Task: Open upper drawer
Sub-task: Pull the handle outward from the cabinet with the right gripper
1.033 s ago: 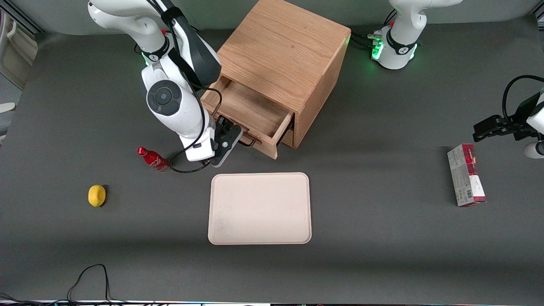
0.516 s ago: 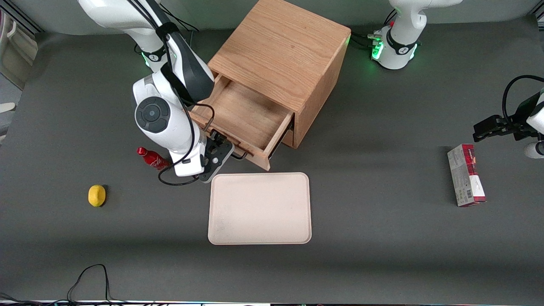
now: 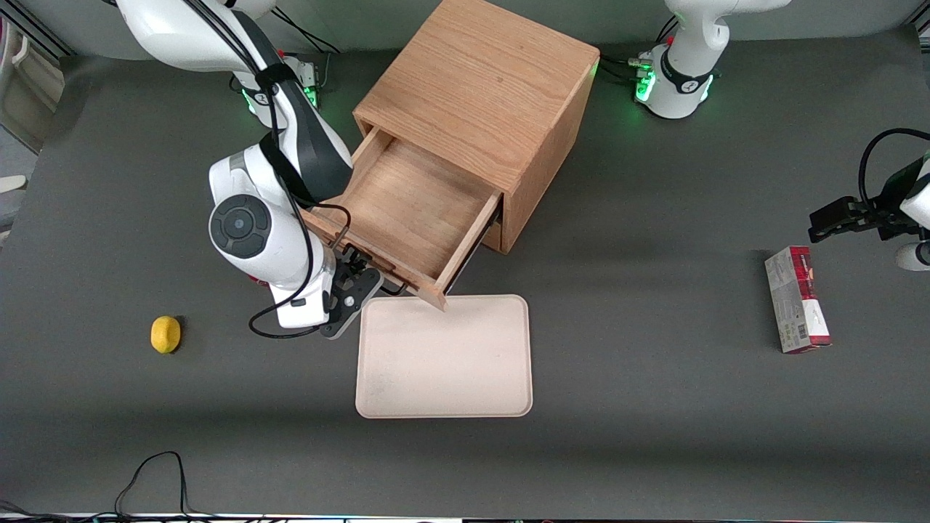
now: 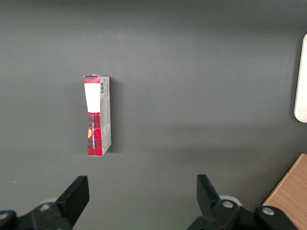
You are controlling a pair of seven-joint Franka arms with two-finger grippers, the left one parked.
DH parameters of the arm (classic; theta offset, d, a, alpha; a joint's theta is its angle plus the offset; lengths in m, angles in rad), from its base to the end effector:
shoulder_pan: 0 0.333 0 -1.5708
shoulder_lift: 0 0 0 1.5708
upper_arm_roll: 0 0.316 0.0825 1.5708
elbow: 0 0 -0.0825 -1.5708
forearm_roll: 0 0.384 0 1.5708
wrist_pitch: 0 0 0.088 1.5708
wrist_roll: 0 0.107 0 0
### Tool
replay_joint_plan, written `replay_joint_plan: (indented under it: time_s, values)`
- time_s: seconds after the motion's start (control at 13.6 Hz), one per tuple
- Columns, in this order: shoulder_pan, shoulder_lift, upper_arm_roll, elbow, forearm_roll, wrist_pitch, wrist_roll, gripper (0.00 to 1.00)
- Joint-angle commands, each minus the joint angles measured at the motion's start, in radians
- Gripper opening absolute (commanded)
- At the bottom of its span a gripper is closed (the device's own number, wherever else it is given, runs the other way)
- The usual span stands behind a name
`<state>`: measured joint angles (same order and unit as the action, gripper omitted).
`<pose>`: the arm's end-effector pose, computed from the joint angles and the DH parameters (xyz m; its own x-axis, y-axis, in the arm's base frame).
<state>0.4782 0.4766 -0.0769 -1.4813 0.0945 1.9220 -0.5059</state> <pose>0.6285 0.2828 0.3981 0.6362 0.7715 -0.0052 0.7698 -0.6352 -0.0627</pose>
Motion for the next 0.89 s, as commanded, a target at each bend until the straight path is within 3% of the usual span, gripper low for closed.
replay_joint_plan:
  time_s: [0.0,0.37,0.81]
  values:
    - [-0.036,0.042,0.003,0.058,-0.019,-0.021,-0.031,1.0]
    - [-0.035,0.045,0.003,0.095,-0.018,-0.029,-0.013,1.0]
    - [-0.038,0.031,-0.043,0.283,-0.016,-0.185,0.016,1.0]
